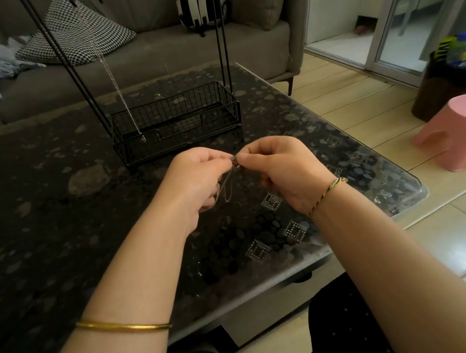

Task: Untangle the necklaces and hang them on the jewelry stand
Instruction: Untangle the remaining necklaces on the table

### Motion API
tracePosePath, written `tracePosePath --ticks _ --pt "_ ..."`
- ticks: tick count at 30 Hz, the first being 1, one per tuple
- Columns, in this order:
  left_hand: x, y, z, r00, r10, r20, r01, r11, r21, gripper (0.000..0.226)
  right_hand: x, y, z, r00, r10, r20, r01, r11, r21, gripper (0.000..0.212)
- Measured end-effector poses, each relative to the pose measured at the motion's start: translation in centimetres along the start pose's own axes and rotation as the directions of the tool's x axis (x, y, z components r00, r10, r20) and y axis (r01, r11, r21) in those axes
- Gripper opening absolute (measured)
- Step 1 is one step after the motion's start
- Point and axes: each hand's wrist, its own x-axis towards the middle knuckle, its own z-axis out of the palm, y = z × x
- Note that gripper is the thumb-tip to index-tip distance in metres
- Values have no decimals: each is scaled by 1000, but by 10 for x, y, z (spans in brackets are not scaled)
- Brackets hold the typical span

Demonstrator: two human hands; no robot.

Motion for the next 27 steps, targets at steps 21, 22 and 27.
tracePosePath --ticks 21,22,27 --pt "2 -2 3 999 6 -48 -7 1000 -20 14 -3 -3 -1 997 -55 -62 41 979 -201 24" --pt "2 -1 3 999 7 -47 -8 1000 -20 14 -3 -4 0 998 -34 -47 25 983 -184 19" --pt "1 -1 2 999 11 -41 -12 1000 -23 13 -3 -3 2 999 -36 5 37 984 -172 8"
